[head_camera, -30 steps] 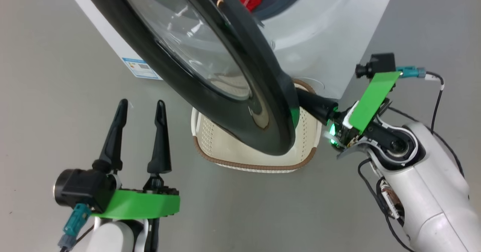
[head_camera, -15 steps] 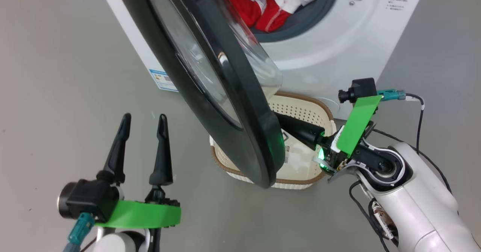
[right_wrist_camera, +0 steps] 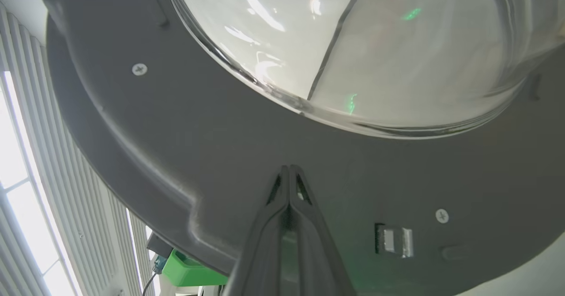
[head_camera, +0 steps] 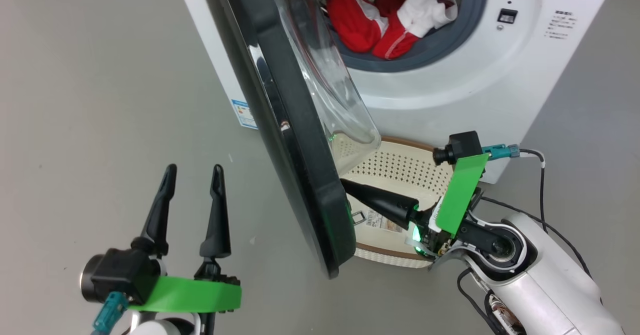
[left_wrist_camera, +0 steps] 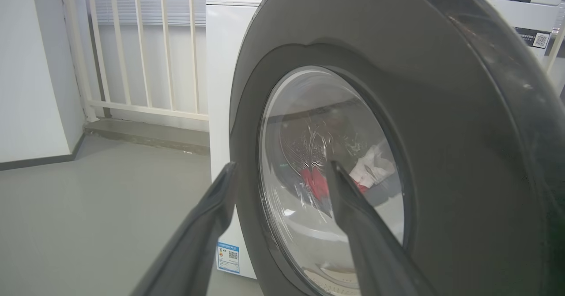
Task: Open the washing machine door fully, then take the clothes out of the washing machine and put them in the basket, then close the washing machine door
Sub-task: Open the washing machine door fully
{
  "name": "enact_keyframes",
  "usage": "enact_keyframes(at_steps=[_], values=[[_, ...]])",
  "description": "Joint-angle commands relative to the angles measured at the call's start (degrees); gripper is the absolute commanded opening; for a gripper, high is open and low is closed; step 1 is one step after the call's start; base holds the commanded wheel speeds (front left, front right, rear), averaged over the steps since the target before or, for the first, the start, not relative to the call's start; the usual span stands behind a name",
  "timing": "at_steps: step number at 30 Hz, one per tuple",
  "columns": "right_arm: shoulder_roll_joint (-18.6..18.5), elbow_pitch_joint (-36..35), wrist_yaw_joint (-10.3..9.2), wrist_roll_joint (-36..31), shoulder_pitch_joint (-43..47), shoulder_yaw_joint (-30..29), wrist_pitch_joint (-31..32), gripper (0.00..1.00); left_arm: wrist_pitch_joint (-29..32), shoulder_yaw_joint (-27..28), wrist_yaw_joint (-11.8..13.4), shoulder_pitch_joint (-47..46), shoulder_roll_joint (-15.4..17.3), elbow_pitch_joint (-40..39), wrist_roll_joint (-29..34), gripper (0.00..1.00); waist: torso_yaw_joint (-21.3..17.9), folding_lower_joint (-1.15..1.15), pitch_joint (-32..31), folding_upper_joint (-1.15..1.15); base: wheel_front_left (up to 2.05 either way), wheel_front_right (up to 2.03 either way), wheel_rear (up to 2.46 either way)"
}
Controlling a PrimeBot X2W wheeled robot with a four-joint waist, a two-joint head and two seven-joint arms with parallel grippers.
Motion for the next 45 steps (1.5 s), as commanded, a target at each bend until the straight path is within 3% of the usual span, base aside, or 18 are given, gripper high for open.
enact_keyframes(at_steps=[1, 45], values=[[0.8, -2.1, 0.39, 0.7, 0.4, 1.4, -0.5, 0.00, -0.3, 1.7, 0.5, 0.2, 1.0, -1.3, -0.3, 1.00, 0.8, 0.00, -0.4, 0.00, 0.00, 0.00, 0.00], [-9.6, -7.7, 0.39, 15.8, -6.2, 20.9, -12.4, 0.00, -0.3, -0.4, 1.2, 1.3, 1.0, -0.7, -2.2, 1.00, 8.7, 0.00, -0.7, 0.00, 0.00, 0.00, 0.00]])
